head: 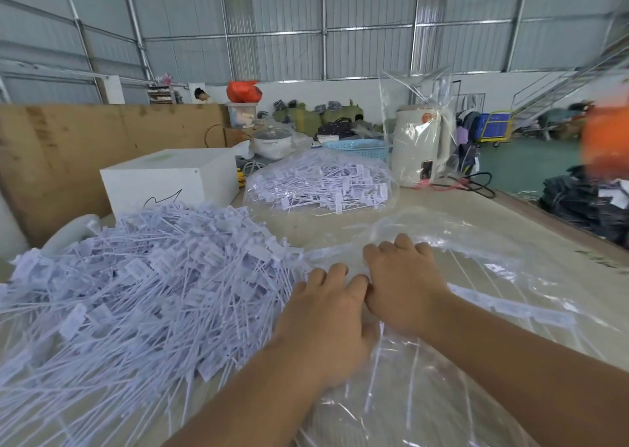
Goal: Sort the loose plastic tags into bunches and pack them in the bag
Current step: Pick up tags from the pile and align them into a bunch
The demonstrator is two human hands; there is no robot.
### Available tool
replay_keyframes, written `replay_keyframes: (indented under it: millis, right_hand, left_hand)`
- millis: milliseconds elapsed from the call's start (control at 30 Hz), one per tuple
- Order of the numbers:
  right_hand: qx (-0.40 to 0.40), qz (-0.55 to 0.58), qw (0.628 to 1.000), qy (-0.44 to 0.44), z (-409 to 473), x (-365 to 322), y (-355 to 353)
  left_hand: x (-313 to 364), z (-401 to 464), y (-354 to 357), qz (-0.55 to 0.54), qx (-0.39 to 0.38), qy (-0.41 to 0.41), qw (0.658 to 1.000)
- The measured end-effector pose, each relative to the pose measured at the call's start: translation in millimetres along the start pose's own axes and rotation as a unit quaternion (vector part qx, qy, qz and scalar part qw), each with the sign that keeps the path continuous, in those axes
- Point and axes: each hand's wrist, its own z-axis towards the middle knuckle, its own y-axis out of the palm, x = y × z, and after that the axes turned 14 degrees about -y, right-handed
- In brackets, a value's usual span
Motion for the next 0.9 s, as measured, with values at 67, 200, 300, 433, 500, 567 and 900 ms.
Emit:
replay_keyframes:
  millis: [67,200,300,433,500,567,900]
  right_hand:
    - [0.001,0.035,0.999,0.002,-2.6,2.4,-3.2]
    - [-0.023,0.166,0.985,0.027,-9.1,7.0,-8.5]
    - [-0.009,0.247,0.969,0.025,-10.2,10.3,-14.3]
    - [0.053,0.327,0.943,-0.011,-14.9,17.0,-17.4]
    - [0.077,0.349,0.933,-0.038,-22.2,17.8,-15.2]
    - [0.099,0.362,0.925,-0.062,-28.8,16.9,-13.2]
    - [0.098,0.33,0.932,-0.117,-29.3,18.5,-15.3]
  left_hand:
    - [-2.7,1.6,3.2,0.003,-0.01,-0.009,1.0]
    - [-4.9,4.3,4.6,0.049,-0.075,-0.037,0.995]
    - [0.0,5.3,3.4,0.067,-0.094,-0.056,0.992]
    - [-0.1,6.0,4.7,0.069,-0.09,-0.08,0.99]
    - [-4.7,7.4,6.7,0.061,-0.077,-0.094,0.991]
    - [-8.5,8.8,9.2,0.031,-0.063,-0.107,0.992]
    - [-6.6,17.4,7.2,-0.028,0.064,-0.084,0.994]
